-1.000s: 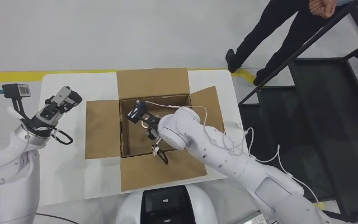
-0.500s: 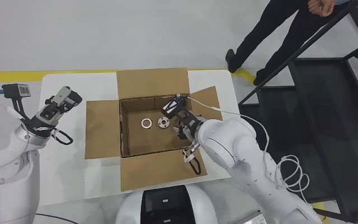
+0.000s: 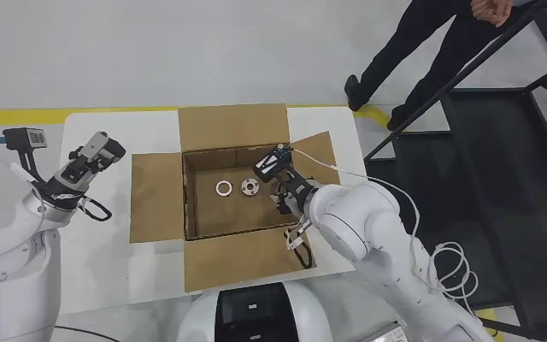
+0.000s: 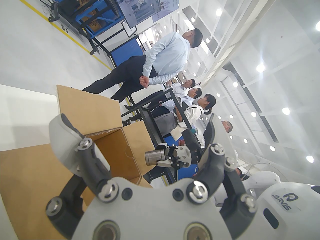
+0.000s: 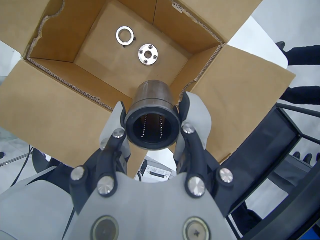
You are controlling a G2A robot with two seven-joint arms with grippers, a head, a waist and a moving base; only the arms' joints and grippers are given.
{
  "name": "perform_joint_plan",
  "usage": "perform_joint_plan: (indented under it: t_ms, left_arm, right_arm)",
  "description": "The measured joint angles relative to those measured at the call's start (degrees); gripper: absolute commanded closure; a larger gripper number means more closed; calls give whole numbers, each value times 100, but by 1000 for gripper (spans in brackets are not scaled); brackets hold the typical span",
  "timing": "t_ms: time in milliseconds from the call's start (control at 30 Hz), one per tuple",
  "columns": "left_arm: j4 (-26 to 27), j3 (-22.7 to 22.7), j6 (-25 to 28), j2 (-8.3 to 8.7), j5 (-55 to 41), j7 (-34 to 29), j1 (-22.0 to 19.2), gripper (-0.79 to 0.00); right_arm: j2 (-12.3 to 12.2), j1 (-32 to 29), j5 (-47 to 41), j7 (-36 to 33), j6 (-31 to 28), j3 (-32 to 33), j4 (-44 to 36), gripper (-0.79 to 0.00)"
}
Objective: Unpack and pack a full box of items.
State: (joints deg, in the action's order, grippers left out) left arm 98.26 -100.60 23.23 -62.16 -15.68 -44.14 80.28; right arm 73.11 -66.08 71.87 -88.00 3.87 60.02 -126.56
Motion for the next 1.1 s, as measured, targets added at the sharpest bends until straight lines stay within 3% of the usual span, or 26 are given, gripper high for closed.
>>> perform_joint_plan:
  t_ms: [300, 533, 833, 1100]
  left_arm:
    - [0, 0, 0, 0, 0, 0, 0, -785]
    - [0, 0, 0, 0, 0, 0, 0, -785]
    - [0, 0, 0, 0, 0, 0, 0, -785]
    - [0, 0, 0, 0, 0, 0, 0, -785]
  right_arm:
    - [-28, -95, 20, 154, -187, 127, 98, 0]
    - [-200, -271, -147, -2, -819, 1231, -231, 0]
    - [-431, -498, -1000, 0, -805, 2995, -331, 0]
    - [-675, -1164, -1147, 0, -736, 3921, 3, 0]
